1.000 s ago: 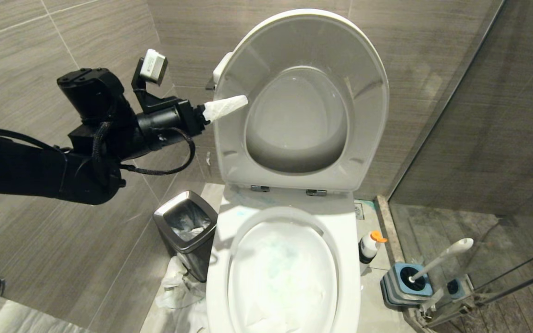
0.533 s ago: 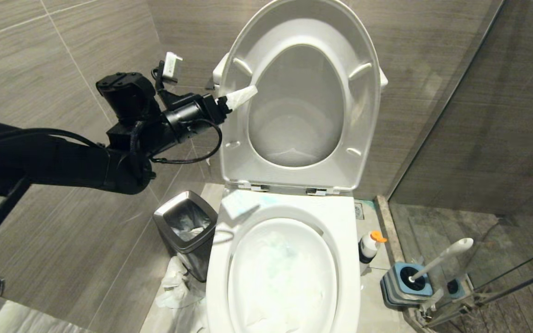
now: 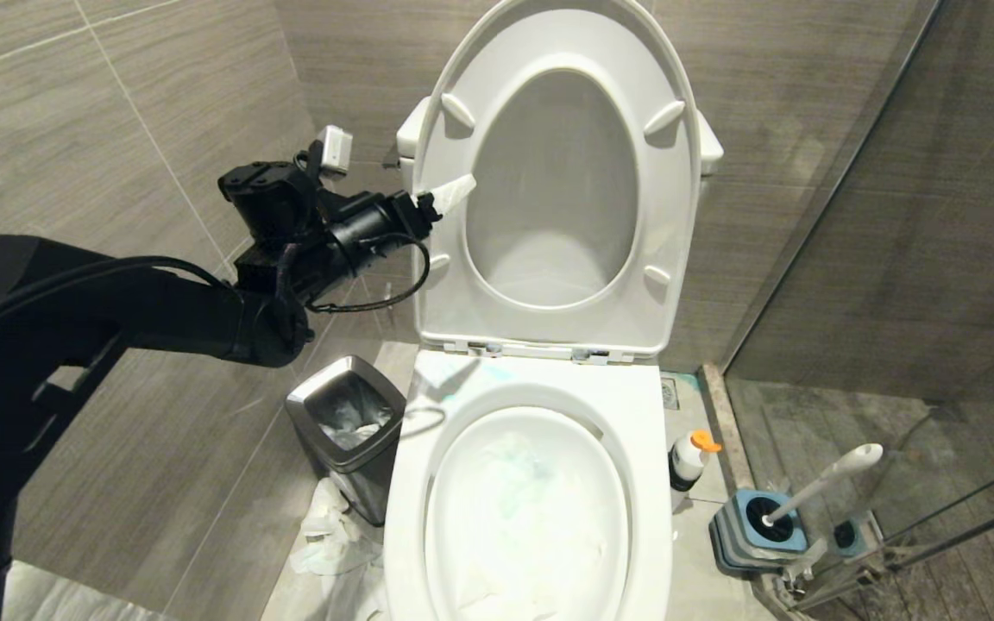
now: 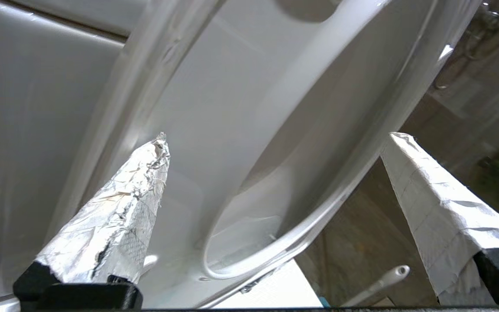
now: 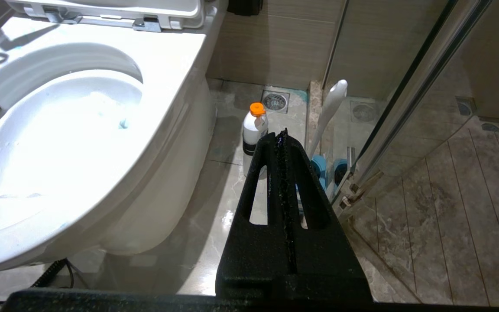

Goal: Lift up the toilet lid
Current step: Use the left hand to lift the toilet lid slightly

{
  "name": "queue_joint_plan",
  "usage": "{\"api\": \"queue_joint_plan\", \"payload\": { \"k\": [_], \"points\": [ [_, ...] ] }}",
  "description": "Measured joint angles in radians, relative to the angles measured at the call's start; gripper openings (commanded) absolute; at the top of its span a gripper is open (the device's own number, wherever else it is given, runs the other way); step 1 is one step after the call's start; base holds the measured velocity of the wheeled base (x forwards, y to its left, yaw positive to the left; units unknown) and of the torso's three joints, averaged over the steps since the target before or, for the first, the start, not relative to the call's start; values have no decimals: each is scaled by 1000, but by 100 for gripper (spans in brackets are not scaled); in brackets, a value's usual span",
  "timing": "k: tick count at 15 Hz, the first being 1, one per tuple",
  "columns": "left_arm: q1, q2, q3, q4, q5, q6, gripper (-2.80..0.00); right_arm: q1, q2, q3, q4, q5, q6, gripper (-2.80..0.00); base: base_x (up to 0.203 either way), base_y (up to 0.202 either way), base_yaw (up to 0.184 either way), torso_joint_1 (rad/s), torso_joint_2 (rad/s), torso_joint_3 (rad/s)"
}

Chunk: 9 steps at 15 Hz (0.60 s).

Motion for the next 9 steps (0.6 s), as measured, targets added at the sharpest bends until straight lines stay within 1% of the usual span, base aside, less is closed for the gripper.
{"api": "queue_joint_plan", "payload": {
  "k": [4,7,9],
  "points": [
    [1,9,-3,0,18,0,0,0,0,0,0,-1,0,-280,0,0,0,0,0,0],
    [1,10,-3,-1,58,1,0,0,0,0,0,-1,0,-280,0,0,0,0,0,0],
    [0,9,-3,0,70,0,0,0,0,0,0,-1,0,-280,0,0,0,0,0,0]
  ]
}}
